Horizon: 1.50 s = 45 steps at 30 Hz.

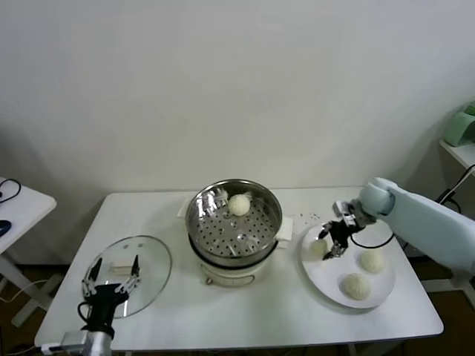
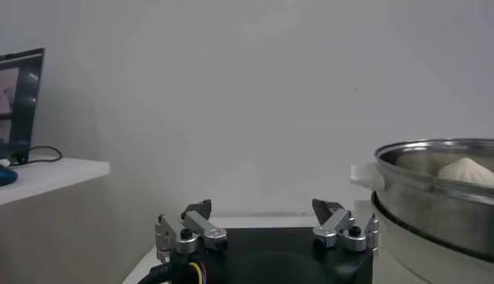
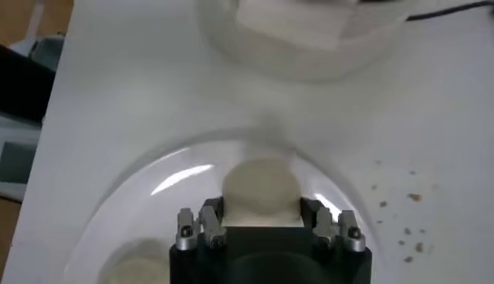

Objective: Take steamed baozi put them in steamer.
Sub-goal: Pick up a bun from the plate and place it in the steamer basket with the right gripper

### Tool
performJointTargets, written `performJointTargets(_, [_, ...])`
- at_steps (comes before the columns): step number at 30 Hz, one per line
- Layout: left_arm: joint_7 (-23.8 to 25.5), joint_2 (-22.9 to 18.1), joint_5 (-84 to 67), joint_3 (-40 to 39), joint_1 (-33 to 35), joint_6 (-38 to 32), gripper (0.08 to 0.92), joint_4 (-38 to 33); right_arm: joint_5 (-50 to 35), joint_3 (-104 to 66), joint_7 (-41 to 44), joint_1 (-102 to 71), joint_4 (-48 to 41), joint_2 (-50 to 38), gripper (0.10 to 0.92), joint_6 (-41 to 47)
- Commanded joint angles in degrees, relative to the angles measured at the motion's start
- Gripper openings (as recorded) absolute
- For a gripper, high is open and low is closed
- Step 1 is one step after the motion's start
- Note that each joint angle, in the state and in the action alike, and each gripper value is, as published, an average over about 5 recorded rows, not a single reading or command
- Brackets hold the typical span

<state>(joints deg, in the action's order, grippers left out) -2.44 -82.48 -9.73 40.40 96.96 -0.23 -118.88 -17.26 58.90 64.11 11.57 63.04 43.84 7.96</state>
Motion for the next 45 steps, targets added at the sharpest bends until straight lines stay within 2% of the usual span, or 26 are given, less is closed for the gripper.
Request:
performJointTargets(1, [0.04,-0.31,0.00,-0.39,0.10,0.05,0.823,-0.86,-18.82,14.06,0.35,22.23,-3.30,3.21,0.645,1.71])
performJointTargets(8, [0.06,0.10,0.32,-1.01,-0.20,0.26,0.823,-1.74,-30.89,19.87,0.15,31.71,-6.37,9.80,0.646,3.40])
performJointTargets(15, [0.88,0.13,1.48,-2.41,-0.20,0.62,0.823,-2.87,-35.15,21.86,-0.54,33.16,-6.93,18.81,0.646,4.96])
performJointTargets(22, [0.35,-0.50,4.88,-5.03,-1.13,0.32,0.823,-4.29,-36.22,21.04,-2.66,28.15,-7.69,29.66,0.651,6.48])
performJointTargets(30, [0.79,-0.20,6.06,-5.19,-0.50,0.20,0.823,-5.84,-35.98,22.23,-2.46,23.59,-12.93,38.86,0.651,6.01])
performJointTargets(45, [0.53,-0.97,5.88,-4.83,-0.17,0.11,0.823,-5.72,-32.48,26.12,-2.04,19.92,-14.59,40.46,0.653,4.88])
